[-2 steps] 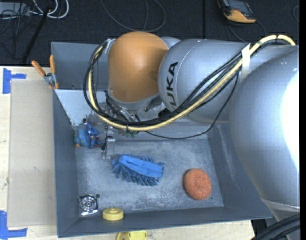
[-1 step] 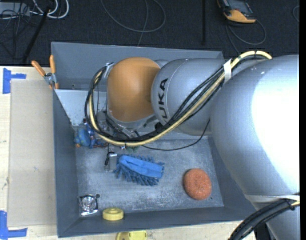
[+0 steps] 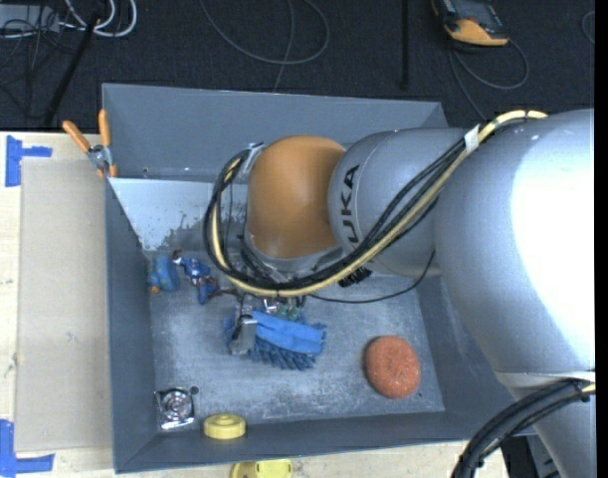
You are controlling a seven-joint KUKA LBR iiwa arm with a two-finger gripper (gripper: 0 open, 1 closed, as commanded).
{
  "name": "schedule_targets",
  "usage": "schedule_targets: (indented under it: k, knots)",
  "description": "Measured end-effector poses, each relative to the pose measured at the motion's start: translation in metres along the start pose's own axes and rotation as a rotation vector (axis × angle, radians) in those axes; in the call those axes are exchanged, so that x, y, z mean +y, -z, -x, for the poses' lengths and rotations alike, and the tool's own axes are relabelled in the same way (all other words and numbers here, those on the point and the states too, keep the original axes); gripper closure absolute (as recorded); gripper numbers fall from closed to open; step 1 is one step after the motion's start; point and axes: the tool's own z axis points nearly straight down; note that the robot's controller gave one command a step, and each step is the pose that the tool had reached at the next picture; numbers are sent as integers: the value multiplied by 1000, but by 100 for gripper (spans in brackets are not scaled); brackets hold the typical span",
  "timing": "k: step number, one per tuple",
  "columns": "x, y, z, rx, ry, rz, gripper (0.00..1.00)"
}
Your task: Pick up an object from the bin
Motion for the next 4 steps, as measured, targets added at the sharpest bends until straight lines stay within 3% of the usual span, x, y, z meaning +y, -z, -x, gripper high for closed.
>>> schedule_targets:
  k: [1, 2, 3, 4]
  knots:
    - [-20, 15, 1, 0, -60, -3, 0]
    - [-39, 1, -35, -3, -50, -3, 0]
    - [-71, -7, -43, 1, -163, -3, 100]
    - [-71, -7, -43, 1, -165, -3, 100]
